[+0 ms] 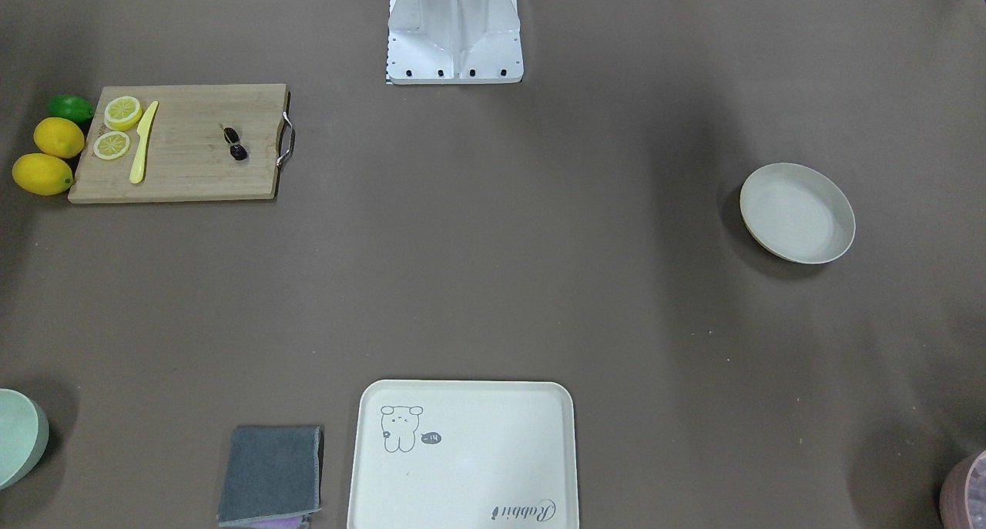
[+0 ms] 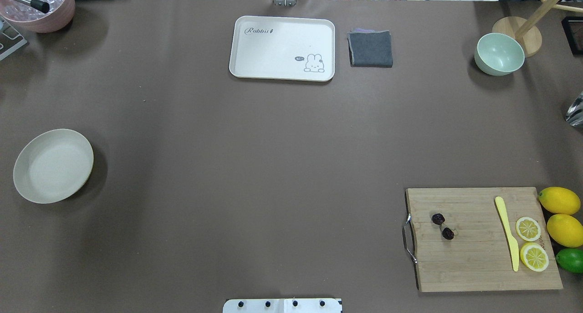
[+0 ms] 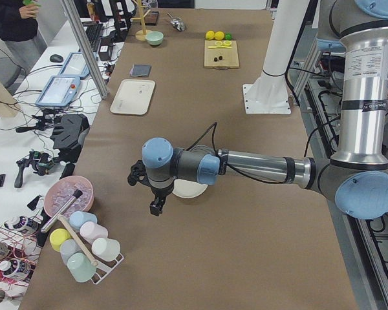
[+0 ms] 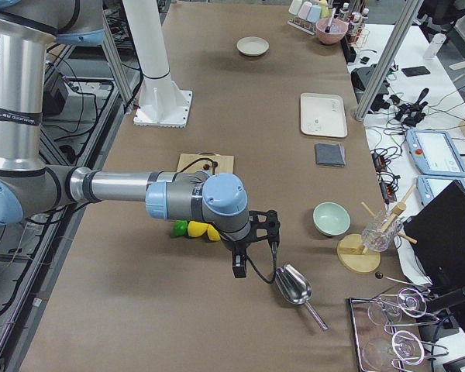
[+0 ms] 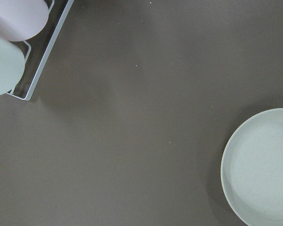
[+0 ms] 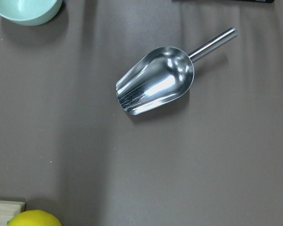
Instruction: Place red cherry on plate
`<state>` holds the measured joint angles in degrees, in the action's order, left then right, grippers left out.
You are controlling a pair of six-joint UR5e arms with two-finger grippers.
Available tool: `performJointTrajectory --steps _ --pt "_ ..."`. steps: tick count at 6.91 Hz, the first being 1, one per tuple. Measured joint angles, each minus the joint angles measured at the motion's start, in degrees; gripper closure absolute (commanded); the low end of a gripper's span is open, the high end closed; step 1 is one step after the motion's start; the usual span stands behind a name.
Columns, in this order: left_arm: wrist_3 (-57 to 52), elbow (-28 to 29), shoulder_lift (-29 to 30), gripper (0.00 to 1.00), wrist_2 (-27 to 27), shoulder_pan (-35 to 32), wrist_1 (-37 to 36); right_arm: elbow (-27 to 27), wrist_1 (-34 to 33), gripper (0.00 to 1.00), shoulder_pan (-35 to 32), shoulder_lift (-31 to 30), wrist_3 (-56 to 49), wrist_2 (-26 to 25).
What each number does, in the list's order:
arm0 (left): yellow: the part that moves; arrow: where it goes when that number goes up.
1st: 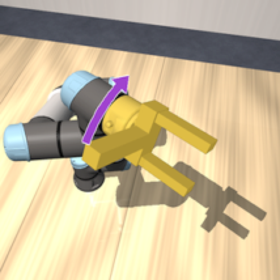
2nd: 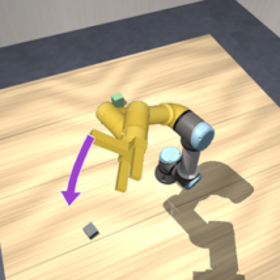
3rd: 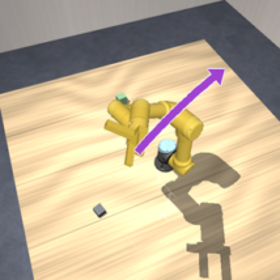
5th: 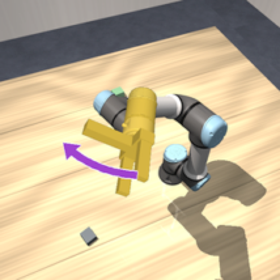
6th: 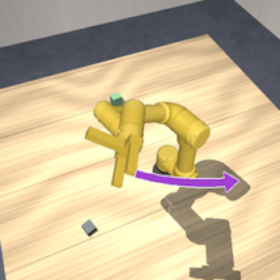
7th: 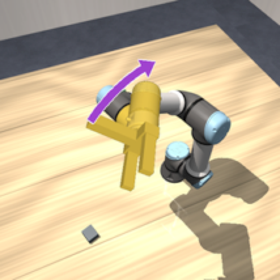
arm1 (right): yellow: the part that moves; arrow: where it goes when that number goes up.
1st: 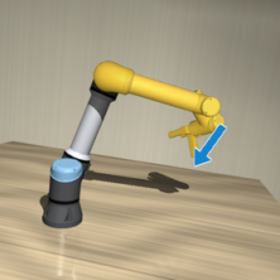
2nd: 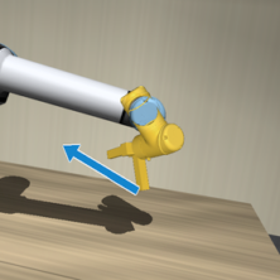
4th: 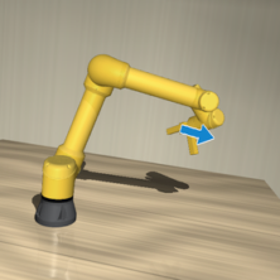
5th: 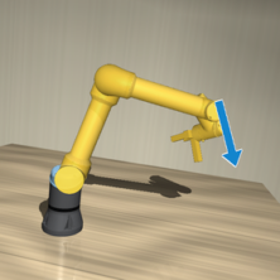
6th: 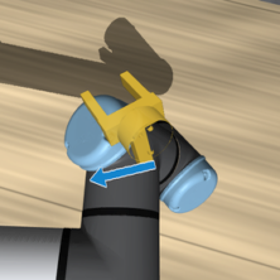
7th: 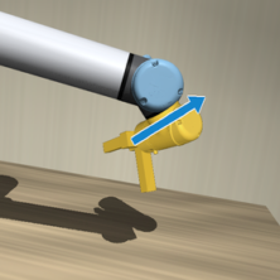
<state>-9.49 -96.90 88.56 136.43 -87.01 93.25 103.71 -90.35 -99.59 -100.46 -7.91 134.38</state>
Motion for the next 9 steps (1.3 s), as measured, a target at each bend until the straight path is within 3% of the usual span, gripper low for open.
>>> performJointTrajectory --steps 6,7,9 --pt "0.12 0.07 0.38 0.02 0.11 -0.19 0.14 0.03 -0.12 0.0 -0.99 -0.25 -0.18 0.01" --pt "0.07 -0.02 0.2 0.02 2.3 -0.23 0.09 -0.06 -0.25 0.0 -1.02 -0.25 -0.14 0.07" --pt "0.55 0.45 -0.44 0.03 11.96 -0.31 0.09 -0.09 -0.45 0.0 -1.04 -0.38 -0.02 0.6"
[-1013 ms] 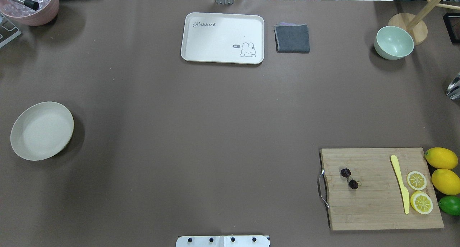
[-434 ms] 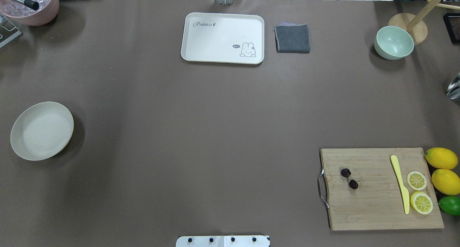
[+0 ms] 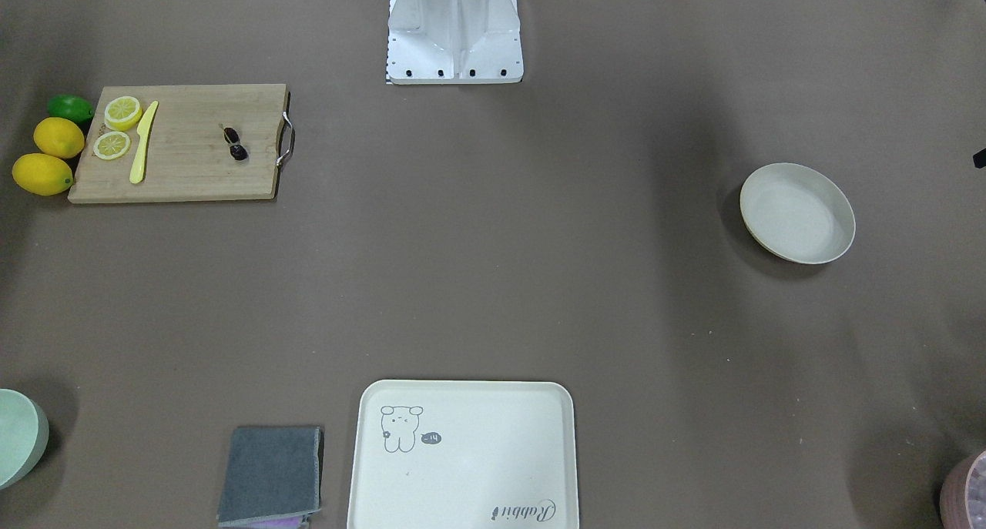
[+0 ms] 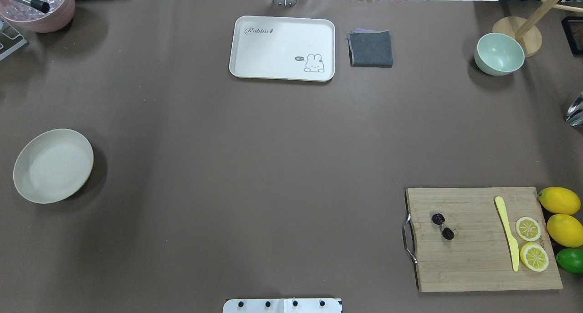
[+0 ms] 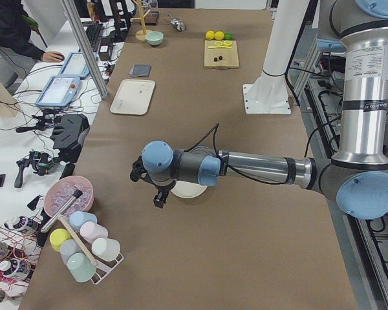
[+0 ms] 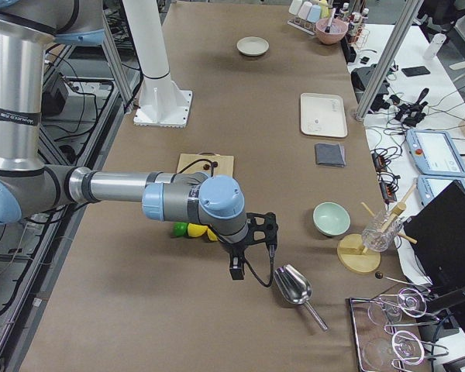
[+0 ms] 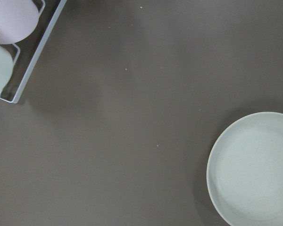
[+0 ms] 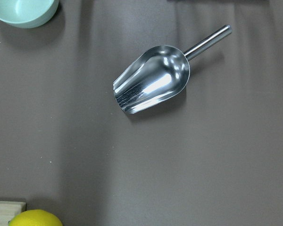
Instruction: Place red cherry on plate
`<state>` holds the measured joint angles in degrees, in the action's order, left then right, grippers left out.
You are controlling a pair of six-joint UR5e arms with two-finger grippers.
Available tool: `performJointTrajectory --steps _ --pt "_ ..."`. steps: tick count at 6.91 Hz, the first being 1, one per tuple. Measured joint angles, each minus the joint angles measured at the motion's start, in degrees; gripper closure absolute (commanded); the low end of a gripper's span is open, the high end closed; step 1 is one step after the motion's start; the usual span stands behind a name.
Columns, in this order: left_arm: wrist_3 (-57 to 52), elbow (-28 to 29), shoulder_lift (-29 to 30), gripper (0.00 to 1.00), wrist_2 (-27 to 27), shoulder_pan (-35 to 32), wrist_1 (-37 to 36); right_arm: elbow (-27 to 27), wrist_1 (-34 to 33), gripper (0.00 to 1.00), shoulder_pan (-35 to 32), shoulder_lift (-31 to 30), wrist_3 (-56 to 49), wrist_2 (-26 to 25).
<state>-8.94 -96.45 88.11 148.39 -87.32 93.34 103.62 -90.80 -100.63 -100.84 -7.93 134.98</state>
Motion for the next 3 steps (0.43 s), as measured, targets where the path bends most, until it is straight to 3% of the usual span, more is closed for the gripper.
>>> performJointTrajectory --steps 3 --pt "0.57 2.41 -0.41 0.03 3.42 0.26 0.94 0.29 0.21 0.0 -0.01 -0.94 -0.14 0.37"
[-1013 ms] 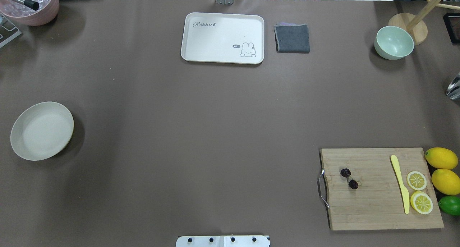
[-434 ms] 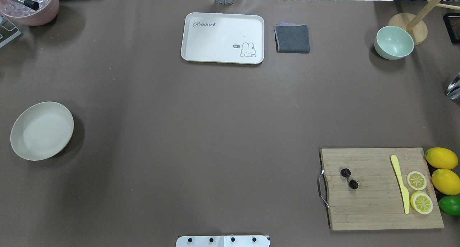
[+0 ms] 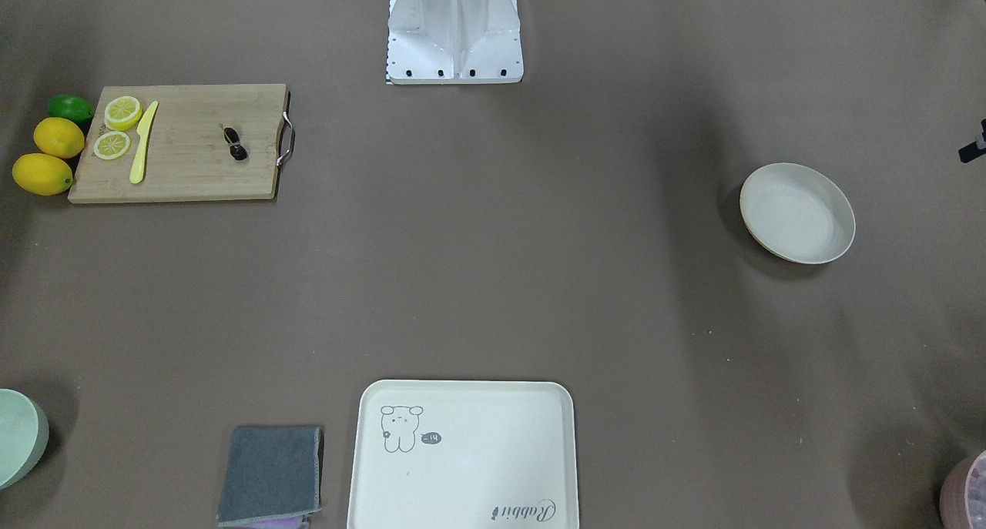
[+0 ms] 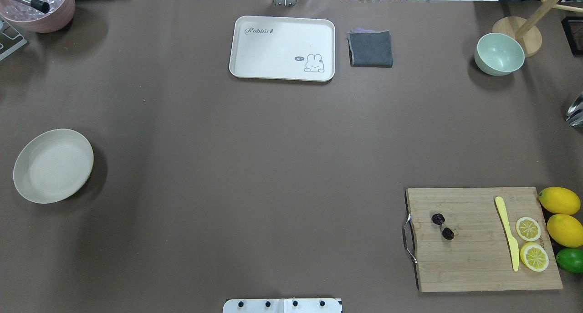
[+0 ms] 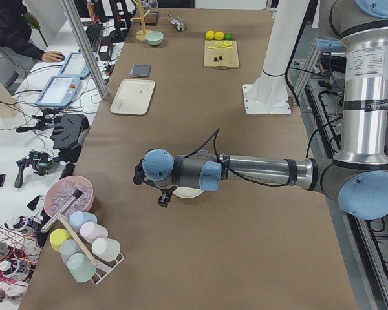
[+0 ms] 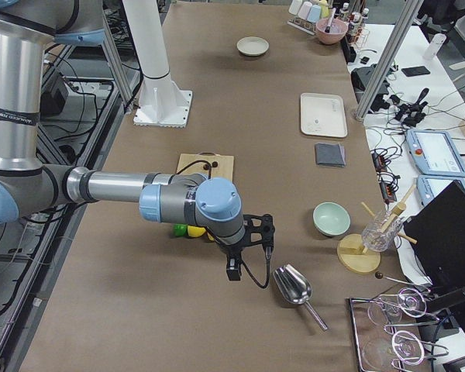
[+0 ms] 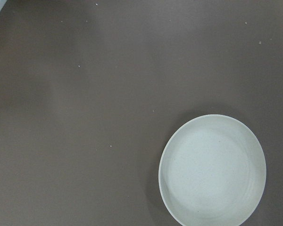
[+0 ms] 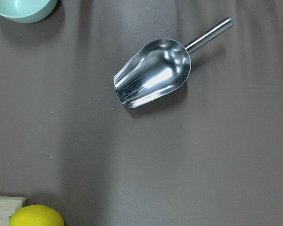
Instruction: Place red cherry on plate
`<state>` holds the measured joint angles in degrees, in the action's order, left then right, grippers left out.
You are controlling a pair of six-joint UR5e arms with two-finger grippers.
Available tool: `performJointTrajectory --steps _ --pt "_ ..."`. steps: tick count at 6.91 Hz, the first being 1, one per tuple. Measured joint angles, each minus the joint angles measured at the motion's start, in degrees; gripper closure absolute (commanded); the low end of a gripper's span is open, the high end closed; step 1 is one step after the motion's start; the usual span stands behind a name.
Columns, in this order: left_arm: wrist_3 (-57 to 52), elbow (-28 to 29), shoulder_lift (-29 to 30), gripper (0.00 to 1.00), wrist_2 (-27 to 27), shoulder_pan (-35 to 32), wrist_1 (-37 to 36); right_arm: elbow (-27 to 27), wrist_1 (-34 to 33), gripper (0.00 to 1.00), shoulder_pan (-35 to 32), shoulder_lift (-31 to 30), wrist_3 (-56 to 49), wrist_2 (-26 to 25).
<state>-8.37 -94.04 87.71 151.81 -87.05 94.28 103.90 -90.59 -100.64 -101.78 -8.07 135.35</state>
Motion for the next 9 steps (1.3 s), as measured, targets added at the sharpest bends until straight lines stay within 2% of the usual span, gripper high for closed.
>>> performJointTrajectory --steps 1,3,5,7,9 --pt "1.52 2.95 0.21 0.03 1.04 0.29 3.48 0.32 0.04 0.0 0.0 -0.29 -0.04 0.06" --pt "13.64 10.57 1.08 0.04 1.1 3.95 20.63 0.64 0.06 0.0 0.0 -0.49 -0.06 0.09" --pt "29.52 14.58 1.65 0.06 -4.91 11.17 37.49 0.68 0.07 0.0 0.0 -0.52 -0.02 0.09" --pt "39.71 15.98 1.89 0.07 -10.32 16.98 46.97 0.76 0.08 0.0 0.0 -0.78 -0.02 0.09" --pt "43.57 18.23 1.92 0.08 -13.04 20.03 53.4 0.89 0.1 0.0 0.0 -1.26 -0.02 0.09"
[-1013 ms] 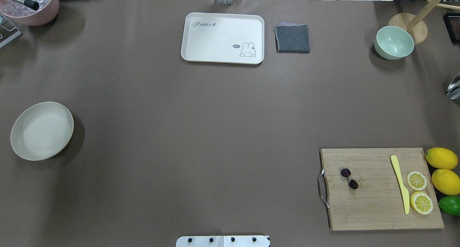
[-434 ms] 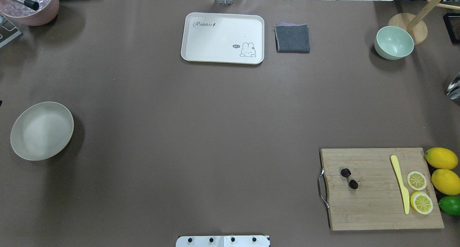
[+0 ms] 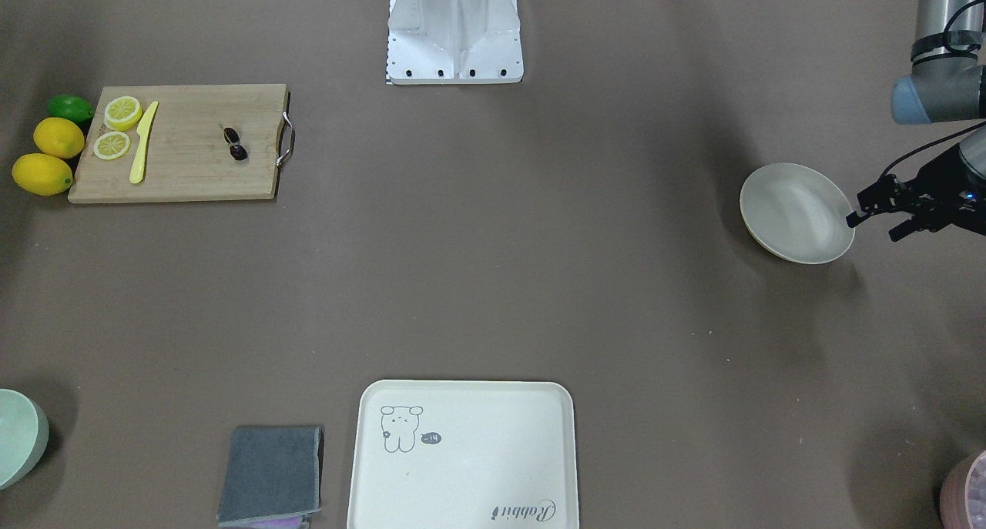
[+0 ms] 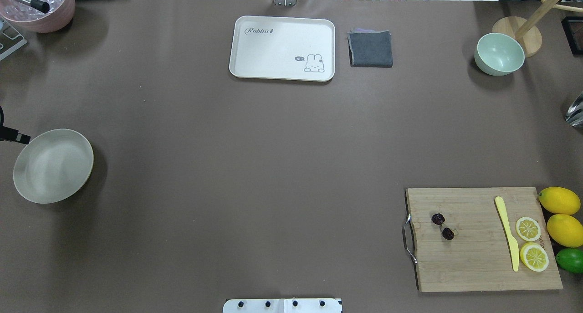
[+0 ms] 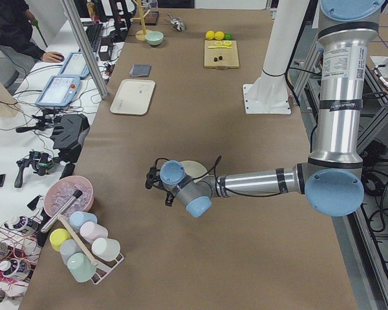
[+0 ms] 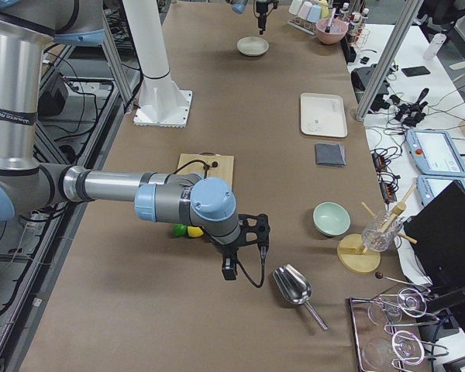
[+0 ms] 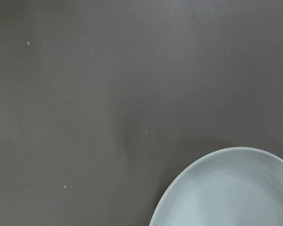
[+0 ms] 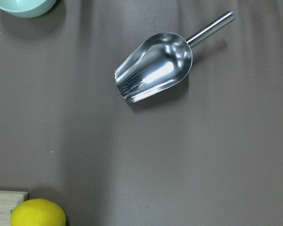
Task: Place red cherry on plate
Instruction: 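Reach the left gripper to the white plate's rim and grasp it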
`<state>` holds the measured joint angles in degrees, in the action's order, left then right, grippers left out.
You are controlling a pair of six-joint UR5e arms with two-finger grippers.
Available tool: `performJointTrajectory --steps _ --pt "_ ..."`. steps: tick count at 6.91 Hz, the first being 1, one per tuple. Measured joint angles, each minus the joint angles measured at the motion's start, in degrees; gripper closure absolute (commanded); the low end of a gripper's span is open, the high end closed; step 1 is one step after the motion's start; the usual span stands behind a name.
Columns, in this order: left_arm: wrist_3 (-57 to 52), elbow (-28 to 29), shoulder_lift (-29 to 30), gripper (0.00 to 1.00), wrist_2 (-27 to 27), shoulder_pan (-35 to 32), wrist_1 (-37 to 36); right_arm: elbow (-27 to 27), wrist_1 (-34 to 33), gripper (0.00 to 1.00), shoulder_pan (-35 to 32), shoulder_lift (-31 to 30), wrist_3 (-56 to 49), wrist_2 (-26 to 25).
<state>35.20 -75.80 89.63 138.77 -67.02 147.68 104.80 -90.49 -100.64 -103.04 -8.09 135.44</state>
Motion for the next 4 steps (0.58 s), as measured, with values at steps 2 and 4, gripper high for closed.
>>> performJointTrajectory --steps 2,4 --pt "1.05 2.8 -0.3 0.11 -1.42 1.49 5.35 0.03 0.04 0.0 0.0 -0.38 0.0 0.0" --pt "3.33 4.01 -0.79 0.53 -2.23 2.81 9.26 0.1 0.05 0.0 0.0 -0.55 0.0 0.0"
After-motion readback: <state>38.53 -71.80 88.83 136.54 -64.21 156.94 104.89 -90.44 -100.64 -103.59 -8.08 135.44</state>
